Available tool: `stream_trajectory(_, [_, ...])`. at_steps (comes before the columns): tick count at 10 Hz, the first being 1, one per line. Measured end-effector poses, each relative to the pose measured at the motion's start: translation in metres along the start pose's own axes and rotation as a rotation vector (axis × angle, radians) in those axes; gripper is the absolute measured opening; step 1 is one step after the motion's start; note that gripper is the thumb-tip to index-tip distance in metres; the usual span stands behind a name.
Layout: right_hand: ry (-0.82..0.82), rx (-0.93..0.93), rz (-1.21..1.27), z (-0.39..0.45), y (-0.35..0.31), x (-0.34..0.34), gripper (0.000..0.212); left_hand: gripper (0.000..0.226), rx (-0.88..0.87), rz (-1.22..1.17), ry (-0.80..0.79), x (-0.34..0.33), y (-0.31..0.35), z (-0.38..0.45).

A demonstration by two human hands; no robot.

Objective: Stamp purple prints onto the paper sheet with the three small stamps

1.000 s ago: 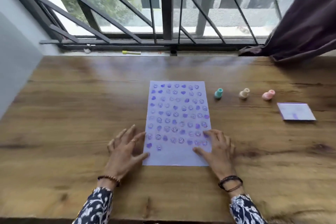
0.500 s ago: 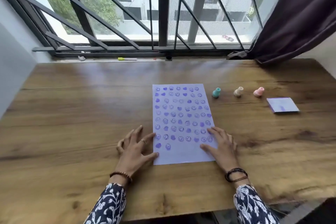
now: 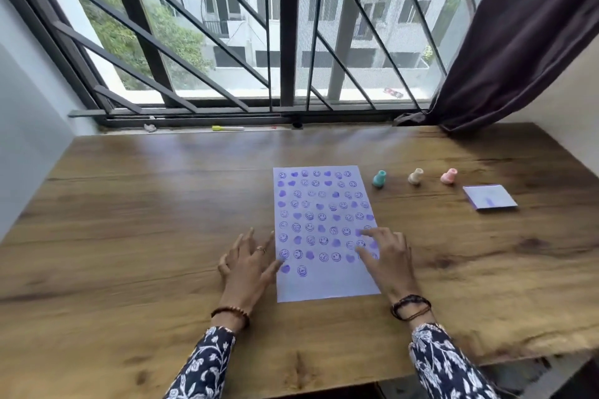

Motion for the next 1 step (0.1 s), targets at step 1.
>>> stream_trajectory(1, [0.119,0.210,-0.077,0.0194,-0.0641,0.0162,0.033,0.048,-0.179,0.157,0.054,0.0296,0.0626,0.0545])
Point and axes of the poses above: each hand's wrist, its own z-axis towards the middle knuckle, its own x-axis out of the back of the hand, y = z × x, the point moved 9 cm from there along z, towards the middle knuckle, and after that the axes turned 12 degrees about -x, right-handed, at the moved point
